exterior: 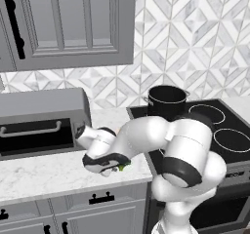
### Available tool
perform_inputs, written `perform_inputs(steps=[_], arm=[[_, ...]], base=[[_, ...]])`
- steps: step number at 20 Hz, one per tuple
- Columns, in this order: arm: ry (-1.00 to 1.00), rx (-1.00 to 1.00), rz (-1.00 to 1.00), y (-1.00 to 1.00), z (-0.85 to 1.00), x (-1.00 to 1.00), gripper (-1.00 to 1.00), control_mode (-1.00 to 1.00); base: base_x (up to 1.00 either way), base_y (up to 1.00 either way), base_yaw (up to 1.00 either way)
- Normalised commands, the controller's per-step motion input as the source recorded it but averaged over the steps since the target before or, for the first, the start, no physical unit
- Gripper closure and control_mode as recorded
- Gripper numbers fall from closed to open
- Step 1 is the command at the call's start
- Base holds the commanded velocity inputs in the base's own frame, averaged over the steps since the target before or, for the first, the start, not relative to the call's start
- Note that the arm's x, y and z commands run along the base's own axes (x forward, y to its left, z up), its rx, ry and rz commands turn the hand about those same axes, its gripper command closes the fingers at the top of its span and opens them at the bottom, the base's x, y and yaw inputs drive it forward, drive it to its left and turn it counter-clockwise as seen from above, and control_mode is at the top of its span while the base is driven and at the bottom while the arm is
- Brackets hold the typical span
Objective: Put the broccoli and onion in the pot. Retrieve the spatula and lightly stir the vegetables in the pot.
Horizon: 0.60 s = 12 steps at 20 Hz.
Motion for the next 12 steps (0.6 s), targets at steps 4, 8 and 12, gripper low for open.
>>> perform_inputs(steps=[4, 8, 12], arm=[[0.11, 0.0, 0.02, -0.03, -0.08, 0.04, 1.0, -1.0], [0.01, 0.07, 0.0, -0.35, 0.11, -0.24, 1.0, -1.0], [-0.1, 0.17, 0.0, -0.55, 0.73, -0.62, 1.0, -1.0]], base=[[0.0, 0.0, 0.0], [0.0, 0.0, 0.0], [0.0, 0.0, 0.0]])
